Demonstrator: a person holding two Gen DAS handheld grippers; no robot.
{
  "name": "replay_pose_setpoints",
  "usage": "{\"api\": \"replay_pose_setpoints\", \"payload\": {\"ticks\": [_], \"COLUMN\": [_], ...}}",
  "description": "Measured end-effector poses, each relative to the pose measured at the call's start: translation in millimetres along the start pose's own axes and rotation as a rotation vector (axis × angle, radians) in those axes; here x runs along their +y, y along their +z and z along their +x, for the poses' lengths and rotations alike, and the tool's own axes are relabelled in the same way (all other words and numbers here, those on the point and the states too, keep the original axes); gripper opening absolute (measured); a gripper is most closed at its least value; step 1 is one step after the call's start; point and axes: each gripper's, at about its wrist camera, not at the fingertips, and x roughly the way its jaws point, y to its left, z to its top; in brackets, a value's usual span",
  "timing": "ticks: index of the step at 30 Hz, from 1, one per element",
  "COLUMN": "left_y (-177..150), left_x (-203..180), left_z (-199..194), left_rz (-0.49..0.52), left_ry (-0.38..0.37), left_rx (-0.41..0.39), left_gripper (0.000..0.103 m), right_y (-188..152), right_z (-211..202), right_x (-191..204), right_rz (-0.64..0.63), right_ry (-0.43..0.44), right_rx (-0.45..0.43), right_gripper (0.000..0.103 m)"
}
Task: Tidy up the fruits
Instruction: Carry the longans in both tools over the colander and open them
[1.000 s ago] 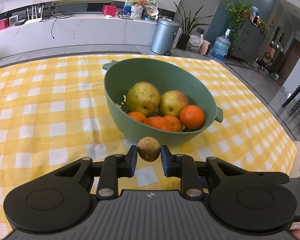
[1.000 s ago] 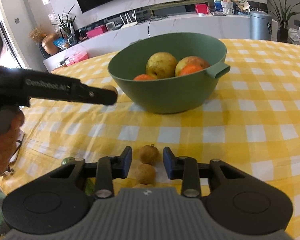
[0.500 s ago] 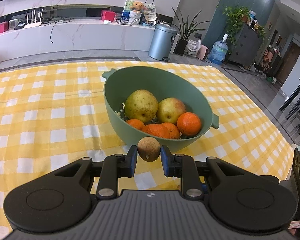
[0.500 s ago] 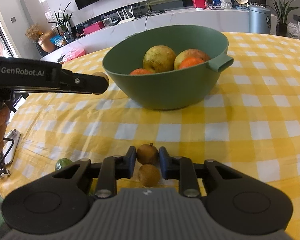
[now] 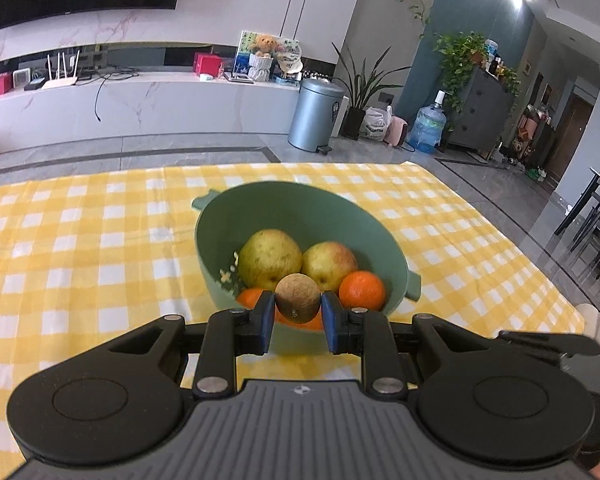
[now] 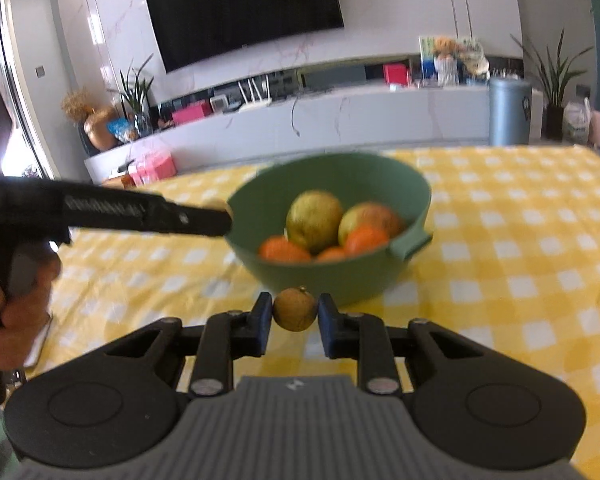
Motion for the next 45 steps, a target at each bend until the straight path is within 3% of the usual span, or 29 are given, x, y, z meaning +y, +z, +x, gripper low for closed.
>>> {"api": "replay_pose_setpoints", "payload": {"ticks": [7, 14, 28, 36, 45], "left_y": [17.5, 19.1, 11.2, 7.9, 7.1], "left_x": [-1.9, 2.3, 5.8, 7.0, 7.0], "left_z": [11.3, 25.0, 50.6, 55.8, 57.1], "left_rz": [-0.008, -0.010, 0.026, 0.032, 0.037], "left_ry": [0.015, 0.083, 0.149, 0.168, 0.161], "left_rx": [-0.055, -0.077, -0.016, 0.030, 0.030], "left_gripper": [0.028, 0.028, 0.028, 0.028, 0.028], "right_y": [30.0, 51.1, 54.9, 53.2, 50.7], "right_z": [3.6, 27.6, 81.1, 91.1, 92.4], "right_x": [-1.3, -5.2, 0.7, 3.2, 5.8], "right_rz": [-0.043, -0.079, -0.180, -0.193, -0.207], "right_ry": [-0.034, -0.066, -0.079, -0.071, -0.078], "right_rx": [-0.048, -0.035, 0.048, 0.080, 0.095], "right_gripper": [0.021, 0.021, 0.021, 0.021, 0.021]}}
